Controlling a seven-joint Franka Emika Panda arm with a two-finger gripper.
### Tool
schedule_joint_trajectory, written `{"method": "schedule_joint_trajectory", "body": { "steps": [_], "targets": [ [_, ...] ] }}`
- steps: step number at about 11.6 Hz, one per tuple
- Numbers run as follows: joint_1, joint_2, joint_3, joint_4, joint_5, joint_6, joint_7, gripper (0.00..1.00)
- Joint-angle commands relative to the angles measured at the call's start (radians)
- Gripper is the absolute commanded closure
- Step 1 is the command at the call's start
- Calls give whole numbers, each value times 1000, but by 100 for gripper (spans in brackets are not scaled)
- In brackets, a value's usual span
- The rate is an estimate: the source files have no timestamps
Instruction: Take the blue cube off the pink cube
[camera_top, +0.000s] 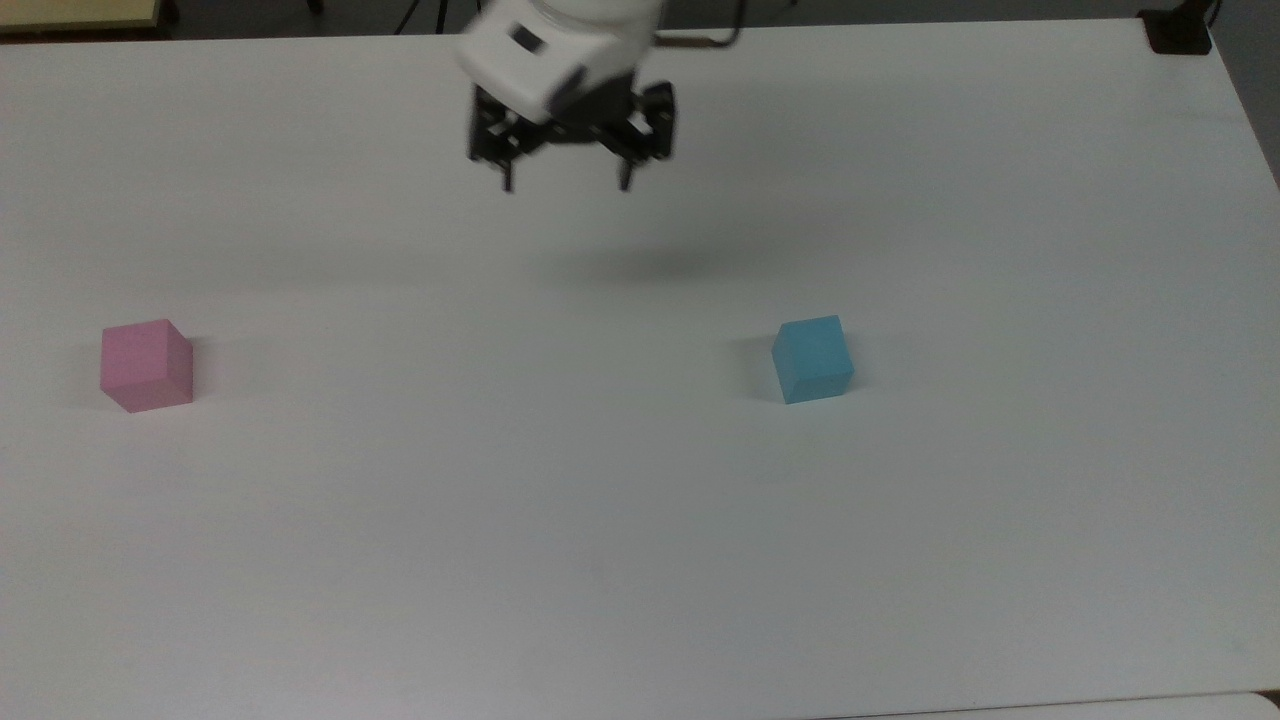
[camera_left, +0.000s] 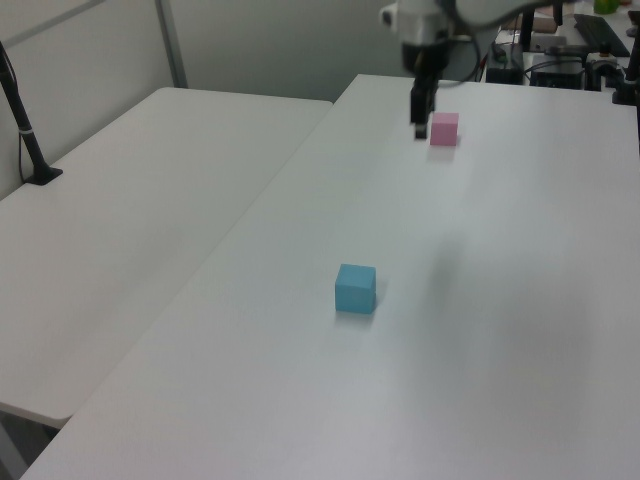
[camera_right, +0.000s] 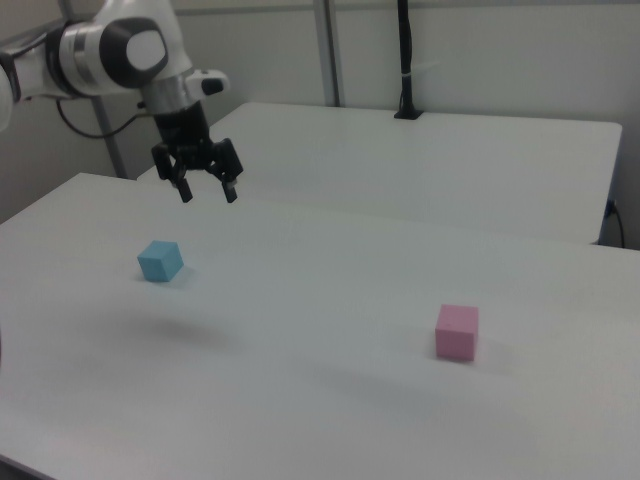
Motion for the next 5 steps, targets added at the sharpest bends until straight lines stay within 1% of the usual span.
{"method": "schedule_joint_trajectory", "body": {
  "steps": [1,3,5],
  "targets": [
    [-98,-103,17,-43,23,-71,-16,0],
    [-136,-120,20,-46,64,-71,-7,0],
    [-141,-126,19,-42,66,-76,-5,0]
  ]
}}
